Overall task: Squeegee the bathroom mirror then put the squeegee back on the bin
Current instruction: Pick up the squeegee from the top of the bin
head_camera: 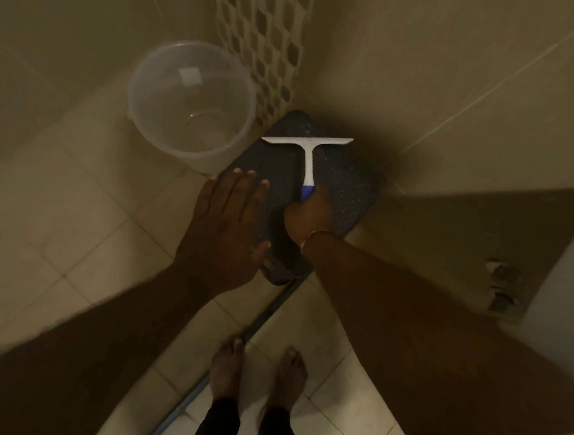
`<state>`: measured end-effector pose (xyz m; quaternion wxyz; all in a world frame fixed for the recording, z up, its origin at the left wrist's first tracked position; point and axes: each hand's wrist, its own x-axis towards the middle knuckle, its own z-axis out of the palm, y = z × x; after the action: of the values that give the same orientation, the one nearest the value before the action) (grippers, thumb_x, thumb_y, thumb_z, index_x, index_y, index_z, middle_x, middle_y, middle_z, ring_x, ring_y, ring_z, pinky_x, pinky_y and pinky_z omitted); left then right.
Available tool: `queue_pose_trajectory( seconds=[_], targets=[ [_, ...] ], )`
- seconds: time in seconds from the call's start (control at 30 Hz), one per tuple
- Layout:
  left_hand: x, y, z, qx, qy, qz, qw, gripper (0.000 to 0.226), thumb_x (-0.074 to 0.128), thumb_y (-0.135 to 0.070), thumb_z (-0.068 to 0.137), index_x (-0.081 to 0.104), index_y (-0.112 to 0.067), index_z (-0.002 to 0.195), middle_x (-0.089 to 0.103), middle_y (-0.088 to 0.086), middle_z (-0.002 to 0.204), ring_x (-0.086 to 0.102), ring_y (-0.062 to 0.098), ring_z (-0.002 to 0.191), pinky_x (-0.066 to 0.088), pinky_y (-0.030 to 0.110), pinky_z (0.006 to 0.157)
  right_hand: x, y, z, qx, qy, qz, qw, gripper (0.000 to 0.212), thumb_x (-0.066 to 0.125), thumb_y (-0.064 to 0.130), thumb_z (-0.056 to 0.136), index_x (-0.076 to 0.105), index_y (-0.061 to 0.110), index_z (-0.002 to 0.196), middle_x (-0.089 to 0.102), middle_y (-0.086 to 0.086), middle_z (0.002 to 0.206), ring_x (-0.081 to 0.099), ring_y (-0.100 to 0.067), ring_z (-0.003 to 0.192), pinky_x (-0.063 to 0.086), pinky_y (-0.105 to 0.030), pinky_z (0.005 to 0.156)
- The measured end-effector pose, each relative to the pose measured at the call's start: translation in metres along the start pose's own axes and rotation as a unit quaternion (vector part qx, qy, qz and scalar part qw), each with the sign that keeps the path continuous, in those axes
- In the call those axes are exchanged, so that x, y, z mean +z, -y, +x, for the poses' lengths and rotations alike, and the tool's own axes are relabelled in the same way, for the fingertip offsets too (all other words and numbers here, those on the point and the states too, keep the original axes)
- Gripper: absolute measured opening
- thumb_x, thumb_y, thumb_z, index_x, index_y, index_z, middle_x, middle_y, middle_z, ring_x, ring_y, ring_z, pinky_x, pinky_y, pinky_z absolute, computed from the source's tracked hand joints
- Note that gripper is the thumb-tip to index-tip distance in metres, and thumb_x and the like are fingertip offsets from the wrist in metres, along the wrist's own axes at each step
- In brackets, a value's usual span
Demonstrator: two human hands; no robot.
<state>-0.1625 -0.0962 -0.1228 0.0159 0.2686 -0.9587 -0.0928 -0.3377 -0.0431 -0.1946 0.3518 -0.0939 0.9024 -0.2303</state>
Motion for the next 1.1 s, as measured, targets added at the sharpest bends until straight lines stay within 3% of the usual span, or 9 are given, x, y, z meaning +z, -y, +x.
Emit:
queue_pose_trajectory(
  seconds=[0.13,0.27,0.37,0.53,0.67,0.77,0.97,1.1],
  targets=[
    [-0.007,-0.001,0.003,0.012,-0.010,0.013,1.000,0.113,0.088,-0.052,0.089,0.034,-0.006,0.177,0.036,0.026,0.182,0.033,0.047,0.172,0.030,0.070,0.138,-0.011,0.003,-0.015,0.004,0.012,0.099,0.995,0.049,0.065,0.017,0.102,0.052,0.018,0.149,0.064,-0.010,0.138,0.063,-0.031,0.127,0.053,-0.048,0.108],
    [-0.026,0.001,0.015,0.015,-0.035,0.034,0.999,0.116,0.088,-0.053,0.088,0.031,-0.005,0.178,0.034,0.027,0.183,0.032,0.048,0.172,0.032,0.072,0.136,-0.023,0.011,-0.039,-0.023,0.008,0.178,0.984,0.031,0.066,0.030,0.105,0.060,0.020,0.134,0.068,-0.006,0.120,0.068,-0.025,0.107,0.051,-0.038,0.091],
    [-0.047,0.001,0.025,0.020,-0.048,0.040,0.998,0.118,0.083,-0.056,0.091,0.024,-0.006,0.180,0.028,0.026,0.186,0.026,0.048,0.175,0.027,0.072,0.138,-0.036,0.021,-0.067,-0.051,-0.014,0.227,0.972,0.025,0.061,0.044,0.108,0.063,0.021,0.118,0.069,-0.001,0.105,0.065,-0.011,0.089,0.046,-0.025,0.076],
    [-0.103,-0.010,0.038,0.043,-0.113,0.035,0.992,0.105,0.062,-0.065,0.104,0.024,-0.003,0.180,0.025,0.026,0.187,0.024,0.046,0.176,0.025,0.071,0.139,-0.081,0.051,-0.117,-0.108,-0.066,0.225,0.966,0.028,0.056,0.042,0.111,0.062,0.015,0.116,0.062,0.006,0.093,0.056,0.003,0.076,0.042,-0.002,0.062],
    [-0.165,-0.023,0.048,0.057,-0.187,0.035,0.980,0.096,0.054,-0.063,0.111,0.028,-0.003,0.180,0.028,0.027,0.187,0.027,0.047,0.175,0.029,0.072,0.137,-0.139,0.085,-0.158,-0.169,-0.106,0.259,0.945,0.023,0.060,0.041,0.110,0.062,0.018,0.107,0.068,0.004,0.093,0.063,-0.002,0.080,0.046,-0.015,0.070],
    [-0.223,-0.033,0.053,0.068,-0.238,0.046,0.968,0.096,0.057,-0.063,0.112,0.027,-0.002,0.180,0.028,0.027,0.187,0.027,0.048,0.175,0.028,0.071,0.138,-0.187,0.108,-0.197,-0.227,-0.141,0.269,0.925,0.019,0.059,0.042,0.110,0.060,0.025,0.104,0.067,0.005,0.086,0.064,-0.003,0.075,0.047,-0.012,0.064],
    [-0.355,-0.062,0.042,0.114,-0.350,0.081,0.926,0.098,0.065,-0.062,0.109,0.034,0.002,0.176,0.036,0.029,0.182,0.036,0.051,0.170,0.031,0.072,0.137,-0.290,0.148,-0.297,-0.324,-0.212,0.278,0.879,0.020,0.061,0.040,0.110,0.056,0.026,0.097,0.060,0.002,0.075,0.058,-0.011,0.067,0.048,-0.023,0.061],
    [-0.444,-0.087,0.035,0.135,-0.392,0.088,0.906,0.096,0.061,-0.064,0.109,0.036,0.000,0.176,0.033,0.029,0.184,0.032,0.050,0.172,0.029,0.073,0.137,-0.356,0.173,-0.362,-0.362,-0.263,0.282,0.849,0.023,0.059,0.047,0.109,0.056,0.026,0.099,0.059,0.003,0.075,0.058,-0.016,0.068,0.055,-0.042,0.065]
  ],
)
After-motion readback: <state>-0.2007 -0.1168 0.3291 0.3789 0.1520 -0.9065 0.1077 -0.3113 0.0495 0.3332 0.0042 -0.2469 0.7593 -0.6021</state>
